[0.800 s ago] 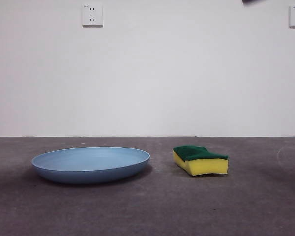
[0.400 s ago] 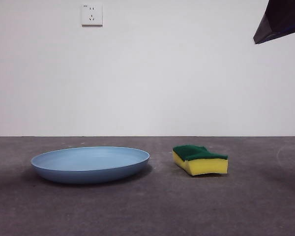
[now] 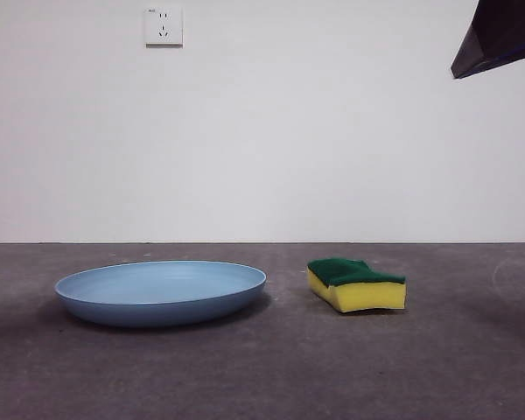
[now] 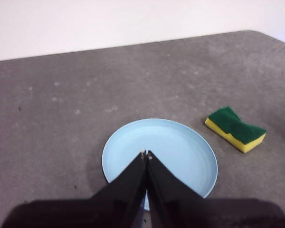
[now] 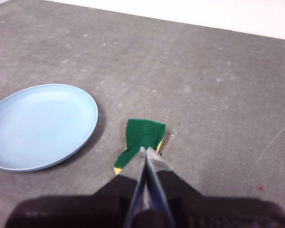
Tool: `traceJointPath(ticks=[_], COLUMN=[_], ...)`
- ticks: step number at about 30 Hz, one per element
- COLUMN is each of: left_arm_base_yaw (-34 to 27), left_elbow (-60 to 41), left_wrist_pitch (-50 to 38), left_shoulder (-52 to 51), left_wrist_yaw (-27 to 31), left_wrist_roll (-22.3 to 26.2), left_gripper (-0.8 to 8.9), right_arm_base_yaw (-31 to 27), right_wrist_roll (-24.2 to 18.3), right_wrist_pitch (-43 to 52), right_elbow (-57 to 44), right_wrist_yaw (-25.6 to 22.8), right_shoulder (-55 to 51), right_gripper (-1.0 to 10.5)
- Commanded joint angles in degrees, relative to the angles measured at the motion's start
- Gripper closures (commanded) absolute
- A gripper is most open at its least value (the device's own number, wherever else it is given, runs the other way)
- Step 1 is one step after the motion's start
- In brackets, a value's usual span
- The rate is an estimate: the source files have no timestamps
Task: Pick up the plate,pick up the cloth,clean the plate with the cloth
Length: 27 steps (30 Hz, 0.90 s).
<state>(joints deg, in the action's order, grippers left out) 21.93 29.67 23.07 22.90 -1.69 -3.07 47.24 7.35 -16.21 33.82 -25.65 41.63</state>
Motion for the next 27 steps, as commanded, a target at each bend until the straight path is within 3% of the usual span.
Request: traceJointPath(ticks=[1,5,16,27], left_arm_base_yaw=[0.2,-1.3,-13.5,-19.3], left_elbow=[0.0,-0.2,-10.4,-23.8], left_wrist_pitch=[1.0,0.9,-11.7,-12.5], left_shoulder=[-0.1,-1.5,-11.2,-22.5], left_wrist_yaw=[0.1,2.8,1.2,1.2], left_wrist_roll=[0.4,4.9,4.8,4.6], left_gripper=[8.16,8.16,8.16,8.16], right_arm_base_yaw=[0.0,0.0,0.0,0.0], right_wrist_roll=[0.7,0.7,0.7,0.8], right_wrist_pitch=[0.5,0.5,0.5,0.5], right_elbow=[-0.2,-0.2,-0.2,-0.2], right_wrist_yaw=[-0.2,-0.2,-0.2,-0.2], right_shoulder=[-0.1,-0.1,-0.1,-0.1], right_gripper=[9.5,9.5,9.5,9.5])
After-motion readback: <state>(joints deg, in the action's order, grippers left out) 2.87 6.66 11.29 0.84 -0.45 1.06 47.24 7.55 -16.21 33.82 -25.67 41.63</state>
